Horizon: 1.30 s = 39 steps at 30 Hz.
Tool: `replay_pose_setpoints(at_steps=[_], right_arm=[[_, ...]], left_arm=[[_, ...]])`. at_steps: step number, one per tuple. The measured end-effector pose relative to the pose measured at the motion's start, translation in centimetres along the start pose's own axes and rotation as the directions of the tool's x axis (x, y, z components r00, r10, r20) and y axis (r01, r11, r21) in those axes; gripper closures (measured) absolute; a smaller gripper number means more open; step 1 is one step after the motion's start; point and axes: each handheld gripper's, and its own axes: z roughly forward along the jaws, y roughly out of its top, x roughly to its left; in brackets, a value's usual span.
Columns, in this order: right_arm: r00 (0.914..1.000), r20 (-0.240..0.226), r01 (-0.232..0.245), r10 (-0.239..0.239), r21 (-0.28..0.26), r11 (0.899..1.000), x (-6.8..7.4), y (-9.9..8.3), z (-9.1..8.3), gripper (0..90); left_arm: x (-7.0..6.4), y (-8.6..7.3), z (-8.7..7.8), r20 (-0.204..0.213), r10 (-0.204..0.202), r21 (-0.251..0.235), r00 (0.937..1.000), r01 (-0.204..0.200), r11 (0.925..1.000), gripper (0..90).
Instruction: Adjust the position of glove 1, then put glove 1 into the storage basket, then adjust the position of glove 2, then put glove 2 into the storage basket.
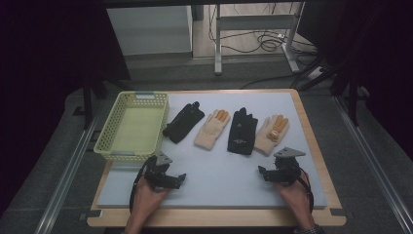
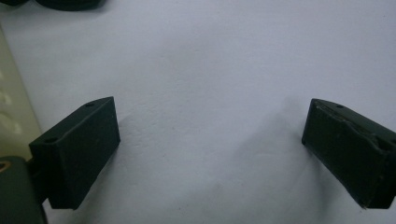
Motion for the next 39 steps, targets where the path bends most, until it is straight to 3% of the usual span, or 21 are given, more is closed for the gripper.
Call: replay_pose_setpoints(at_steps=[6,33,39], right_arm=[[0.9999,-0.009,0.009,-0.009,0.007,1.0,0.0,0.0,0.1,13.2],[0.9999,-0.006,-0.012,0.012,0.008,1.0,0.1,0.2,0.0,14.8],[0.999,-0.043,-0.006,0.005,-0.007,1.0,0.7,1.2,-0.2,18.9]], left_arm=[[0.0,0.0,0.0,0.001,0.003,0.002,1.0,-0.003,1.0,4.3],[0.0,0.0,0.0,0.001,0.003,0.0,1.0,-0.003,1.0,4.5],[0.0,0.0,0.0,0.001,0.003,0.0,1.0,-0.003,1.0,4.5]])
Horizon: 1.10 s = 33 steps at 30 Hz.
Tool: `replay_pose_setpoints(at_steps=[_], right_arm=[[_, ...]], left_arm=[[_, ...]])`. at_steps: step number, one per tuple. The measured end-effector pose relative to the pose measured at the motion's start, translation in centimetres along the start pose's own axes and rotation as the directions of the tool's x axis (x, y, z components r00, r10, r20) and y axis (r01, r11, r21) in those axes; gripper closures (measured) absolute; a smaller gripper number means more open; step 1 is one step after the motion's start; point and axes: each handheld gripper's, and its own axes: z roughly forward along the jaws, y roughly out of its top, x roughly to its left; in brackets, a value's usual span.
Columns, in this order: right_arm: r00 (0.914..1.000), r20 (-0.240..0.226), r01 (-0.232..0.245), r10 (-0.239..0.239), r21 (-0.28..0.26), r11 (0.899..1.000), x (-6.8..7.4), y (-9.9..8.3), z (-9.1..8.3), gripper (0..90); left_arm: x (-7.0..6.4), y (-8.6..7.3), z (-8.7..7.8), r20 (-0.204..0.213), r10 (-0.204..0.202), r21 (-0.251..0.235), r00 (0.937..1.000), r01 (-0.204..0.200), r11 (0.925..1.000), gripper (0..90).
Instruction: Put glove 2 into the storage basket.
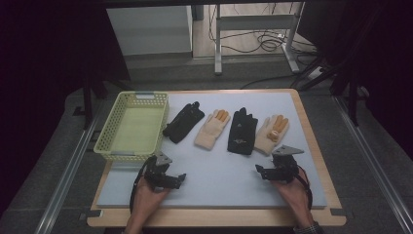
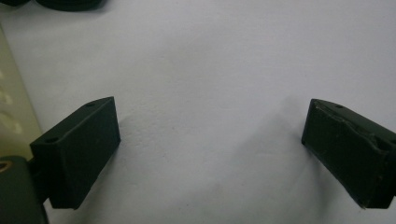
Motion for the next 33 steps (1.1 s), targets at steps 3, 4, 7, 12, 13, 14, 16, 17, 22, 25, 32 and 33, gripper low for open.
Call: replay_pose_setpoints(at_steps=[3,4,7,12,13,14,16,17,22,25,32,33], right_arm=[[0.9996,-0.027,0.005,-0.005,-0.002,1.0,0.7,1.0,0.2,19.6],[0.9992,-0.039,0.006,-0.006,-0.005,1.0,1.0,1.5,0.5,19.6],[0.998,-0.056,0.028,-0.028,-0.008,1.0,1.9,2.7,0.9,20.7],[0.9928,-0.092,0.075,-0.077,-0.024,0.997,3.3,5.0,1.9,24.9],[0.9912,-0.105,0.078,-0.08,-0.025,0.997,3.5,5.4,2.2,25.9],[0.9897,-0.112,0.087,-0.09,-0.025,0.996,3.7,5.9,2.6,27.1],[0.9866,-0.121,0.106,-0.109,-0.035,0.994,4.2,6.9,3.2,29.3],[0.9835,-0.145,0.103,-0.109,-0.05,0.993,4.6,7.9,3.9,31.8],[0.9761,-0.181,0.112,-0.12,-0.053,0.992,5.5,9.8,5.7,35.3],[0.9717,-0.196,0.126,-0.133,-0.047,0.991,6.5,11.0,7.2,38.4],[0.965,-0.223,0.132,-0.138,-0.039,0.99,8.4,13.7,10.9,47.3],[0.9635,-0.226,0.139,-0.144,-0.034,0.99,8.6,14.1,11.4,47.3]], left_arm=[[0.0,0.0,0.0,0.0,0.0,0.0,1.0,0.0,1.0,4.5],[0.0,0.0,0.0,0.0,0.0,0.0,1.0,0.0,1.0,4.5],[0.0,0.0,0.0,0.0,0.0,0.0,1.0,0.0,1.0,4.6],[0.0,0.0,0.0,0.0,0.0,-0.001,1.0,0.0,1.0,4.6],[0.0,0.0,0.0,0.0,0.0,-0.001,1.0,0.0,1.0,4.6],[0.0,0.0,0.0,0.0,0.0,-0.001,1.0,0.0,1.0,4.6],[0.0,0.0,0.0,0.0,0.001,0.0,1.0,-0.001,1.0,4.6],[0.0,0.0,0.0,0.0,0.001,-0.001,1.0,-0.001,1.0,4.6],[0.0,0.0,0.0,0.0,0.001,-0.001,1.0,-0.001,1.0,4.6],[0.0,0.0,0.0,0.0,0.0,-0.001,1.0,0.0,1.0,4.6],[0.0,0.0,0.0,0.0,0.002,-0.001,1.0,-0.002,1.0,4.7],[0.0,0.0,0.0,0.0,0.002,-0.001,1.0,-0.002,1.0,4.7]])
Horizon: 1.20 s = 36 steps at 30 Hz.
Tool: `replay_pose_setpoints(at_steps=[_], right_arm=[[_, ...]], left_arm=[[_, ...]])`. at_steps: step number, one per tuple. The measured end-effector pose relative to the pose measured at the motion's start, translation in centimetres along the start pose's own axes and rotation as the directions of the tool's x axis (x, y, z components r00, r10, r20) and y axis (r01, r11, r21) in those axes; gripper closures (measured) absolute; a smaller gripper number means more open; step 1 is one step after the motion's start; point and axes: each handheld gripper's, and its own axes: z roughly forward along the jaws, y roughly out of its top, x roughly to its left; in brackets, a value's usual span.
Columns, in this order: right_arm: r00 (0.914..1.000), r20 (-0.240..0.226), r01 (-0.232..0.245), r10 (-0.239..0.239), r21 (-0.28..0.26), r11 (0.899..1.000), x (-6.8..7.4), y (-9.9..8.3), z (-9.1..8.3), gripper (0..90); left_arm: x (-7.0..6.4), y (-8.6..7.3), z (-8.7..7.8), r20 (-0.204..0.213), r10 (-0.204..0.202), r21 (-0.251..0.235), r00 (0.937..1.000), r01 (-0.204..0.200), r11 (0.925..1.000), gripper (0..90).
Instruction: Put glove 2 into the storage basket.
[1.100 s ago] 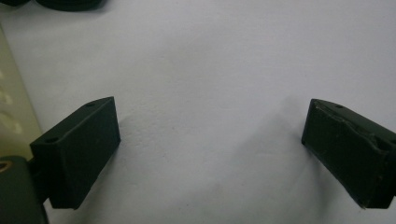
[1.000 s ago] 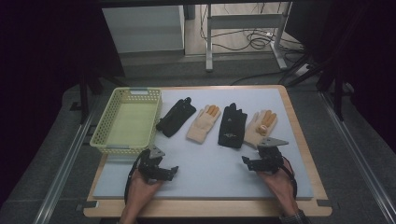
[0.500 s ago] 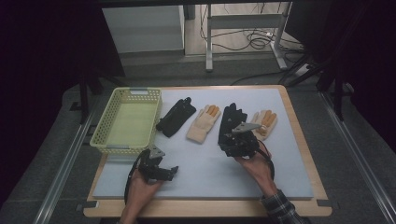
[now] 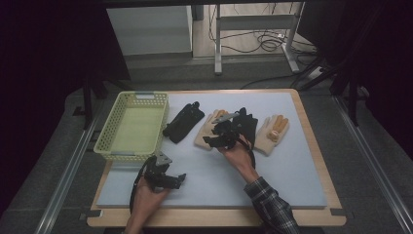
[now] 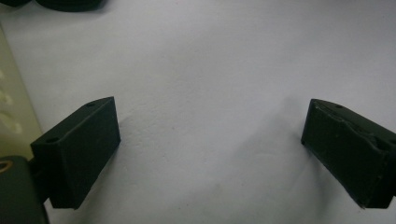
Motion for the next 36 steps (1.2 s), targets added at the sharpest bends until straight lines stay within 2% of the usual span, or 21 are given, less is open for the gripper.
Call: replay_pose_setpoints(at_steps=[3,4,6,11,14,15,16,17,18,19,23,24,27,29,32,34,36], right_arm=[[0.9999,-0.006,0.008,-0.008,0.012,1.0,0.3,1.2,2.1,47.3],[0.9999,-0.006,0.008,-0.008,0.012,1.0,0.3,1.2,2.1,47.3],[0.9999,-0.012,0.0,0.001,0.016,1.0,0.1,2.0,3.6,49.4],[0.9999,-0.012,-0.005,0.005,0.013,1.0,-0.1,2.9,5.3,53.0],[1.0,-0.007,-0.004,0.005,0.016,1.0,-0.2,3.7,6.9,50.9],[1.0,-0.007,-0.004,0.005,0.016,1.0,-0.2,3.7,6.9,50.9],[1.0,0.007,0.0,0.0,0.019,1.0,-0.1,4.1,7.9,46.2],[1.0,0.007,0.0,0.0,0.019,1.0,-0.1,4.1,7.9,46.2],[0.9997,0.025,0.0,-0.001,0.022,1.0,-0.1,4.5,8.6,41.3],[0.9997,0.025,0.0,-0.001,0.022,1.0,-0.1,4.5,8.6,41.3],[0.9964,0.084,0.012,-0.014,0.025,1.0,-0.4,5.4,9.8,32.6],[0.9949,0.099,0.012,-0.015,0.031,0.999,-0.6,5.5,10.1,32.1],[0.9939,0.108,0.014,-0.021,0.065,0.998,-1.0,5.8,11.1,33.2],[0.9913,0.122,0.039,-0.05,0.093,0.995,-1.0,5.8,11.7,41.3],[0.995,0.09,0.036,-0.044,0.09,0.995,-0.9,5.9,11.6,72.0],[0.9898,0.123,0.061,-0.073,0.099,0.993,-0.3,5.9,11.6,85.9],[0.9891,0.128,0.061,-0.073,0.099,0.993,-0.2,5.9,11.5,87.1]], left_arm=[[0.0,0.0,0.0,0.0,-0.001,0.0,1.0,0.001,1.0,4.7],[0.0,0.0,0.0,0.0,-0.001,0.0,1.0,0.001,1.0,4.7],[0.0,0.0,0.0,0.001,-0.001,-0.001,1.0,0.001,1.0,4.7],[0.0,0.0,0.0,0.001,-0.006,-0.002,1.0,0.006,1.0,4.6],[0.0,0.0,0.0,0.002,-0.001,0.001,1.0,0.001,1.0,4.6],[0.0,0.0,0.0,0.002,-0.001,0.001,1.0,0.001,1.0,4.6],[0.0,0.0,0.0,0.003,-0.005,0.001,1.0,0.005,1.0,4.6],[0.0,0.0,0.0,0.003,-0.005,0.001,1.0,0.005,1.0,4.6],[0.0,0.0,0.0,0.004,-0.005,0.001,1.0,0.005,1.0,4.6],[0.0,0.0,0.0,0.004,-0.005,0.001,1.0,0.005,1.0,4.6],[0.0,0.0,0.0,0.003,-0.005,-0.001,1.0,0.005,1.0,4.6],[0.0,0.0,0.0,0.003,-0.005,-0.001,1.0,0.005,1.0,4.6],[0.0,0.0,0.0,0.003,-0.004,-0.001,1.0,0.004,1.0,4.6],[0.0,0.0,0.0,0.003,-0.003,-0.001,1.0,0.003,1.0,4.6],[0.0,0.0,0.0,0.001,-0.002,-0.001,1.0,0.002,1.0,4.6],[0.0,0.0,0.0,0.002,-0.002,-0.001,1.0,0.002,1.0,4.6],[0.0,0.0,0.0,0.001,-0.002,-0.001,1.0,0.002,1.0,4.6]])
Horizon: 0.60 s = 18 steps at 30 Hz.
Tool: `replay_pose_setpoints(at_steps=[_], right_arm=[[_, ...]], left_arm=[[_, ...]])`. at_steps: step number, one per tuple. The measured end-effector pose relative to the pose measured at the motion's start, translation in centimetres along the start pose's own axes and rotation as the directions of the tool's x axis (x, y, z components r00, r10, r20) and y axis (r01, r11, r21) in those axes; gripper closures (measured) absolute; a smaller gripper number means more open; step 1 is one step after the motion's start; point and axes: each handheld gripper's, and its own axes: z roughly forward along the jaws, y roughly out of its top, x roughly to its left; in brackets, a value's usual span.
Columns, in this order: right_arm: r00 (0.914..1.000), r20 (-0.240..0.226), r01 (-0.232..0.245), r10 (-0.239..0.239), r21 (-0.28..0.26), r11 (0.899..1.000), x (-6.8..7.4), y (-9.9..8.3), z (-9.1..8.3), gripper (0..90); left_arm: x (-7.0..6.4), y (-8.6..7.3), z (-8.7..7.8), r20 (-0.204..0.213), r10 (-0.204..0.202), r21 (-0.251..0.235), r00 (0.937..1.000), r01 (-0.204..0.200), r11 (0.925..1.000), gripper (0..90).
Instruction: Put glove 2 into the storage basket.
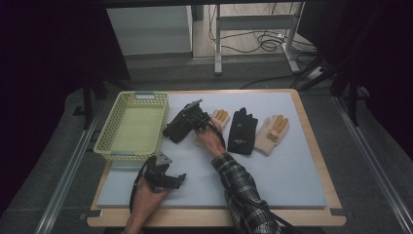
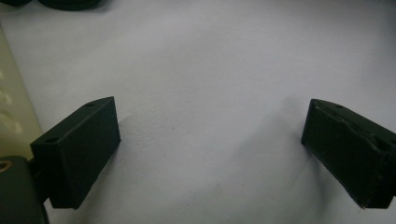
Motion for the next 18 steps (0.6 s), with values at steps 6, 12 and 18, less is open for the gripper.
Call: replay_pose_setpoints(at_steps=[6,12,18], right_arm=[[0.9988,-0.043,-0.022,0.021,-0.042,0.999,-0.7,-0.1,-1.3,87.6],[0.996,-0.086,-0.029,0.022,-0.086,0.996,-1.0,0.2,-3.7,87.7],[0.9947,-0.102,-0.008,-0.004,-0.119,0.993,-0.6,0.5,-5.6,87.7]], left_arm=[[0.0,0.0,0.0,0.001,0.0,0.001,1.0,0.0,1.0,4.6],[0.0,0.0,0.0,0.001,-0.004,0.001,1.0,0.004,1.0,4.6],[0.0,0.0,0.0,0.0,-0.002,0.002,1.0,0.002,1.0,4.6]])
